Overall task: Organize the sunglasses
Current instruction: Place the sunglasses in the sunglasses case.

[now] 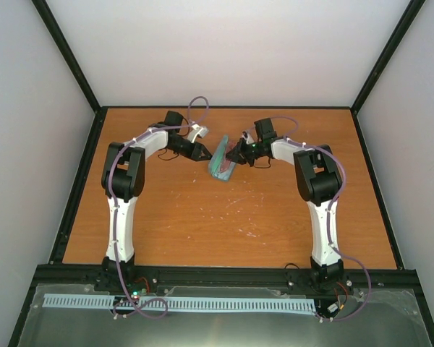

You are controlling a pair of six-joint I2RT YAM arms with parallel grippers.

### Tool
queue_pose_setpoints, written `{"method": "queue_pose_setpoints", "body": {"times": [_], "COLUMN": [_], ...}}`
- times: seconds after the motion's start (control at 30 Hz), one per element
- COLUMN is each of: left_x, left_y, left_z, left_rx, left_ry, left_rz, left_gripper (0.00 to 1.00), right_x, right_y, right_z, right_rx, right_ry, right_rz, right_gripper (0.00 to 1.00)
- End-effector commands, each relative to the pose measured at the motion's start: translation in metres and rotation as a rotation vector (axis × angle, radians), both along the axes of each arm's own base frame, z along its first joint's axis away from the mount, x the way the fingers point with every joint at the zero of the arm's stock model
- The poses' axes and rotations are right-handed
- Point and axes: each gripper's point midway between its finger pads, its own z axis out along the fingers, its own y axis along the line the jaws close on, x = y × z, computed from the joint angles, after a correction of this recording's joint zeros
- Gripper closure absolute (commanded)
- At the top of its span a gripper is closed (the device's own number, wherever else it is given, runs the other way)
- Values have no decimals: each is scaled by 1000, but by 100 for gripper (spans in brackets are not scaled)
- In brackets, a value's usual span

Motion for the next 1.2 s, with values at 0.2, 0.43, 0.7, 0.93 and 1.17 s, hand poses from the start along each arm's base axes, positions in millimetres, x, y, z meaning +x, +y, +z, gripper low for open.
{"method": "queue_pose_setpoints", "body": {"times": [0.2, 0.43, 0.7, 0.93, 1.17], "left_x": [2, 3, 3, 3, 3], "left_y": [-6, -6, -6, -6, -6], "left_z": [23, 23, 23, 23, 23], "left_rx": [-40, -40, -41, -42, -44], "left_ry": [-39, -41, -40, -40, -38], "left_rz": [-6, -5, -4, -5, -5], "left_gripper": [67, 67, 67, 67, 67], "right_x": [0, -1, 2, -2, -4], "right_y": [13, 9, 5, 1, -3], "right_z": [-5, -21, -27, -29, -18], "right_rx": [38, 0, -40, -75, -108], "right_ry": [15, 34, 12, 9, -9], "right_rz": [32, 15, -11, 5, 12], "right_gripper": [97, 96, 90, 71, 63]}}
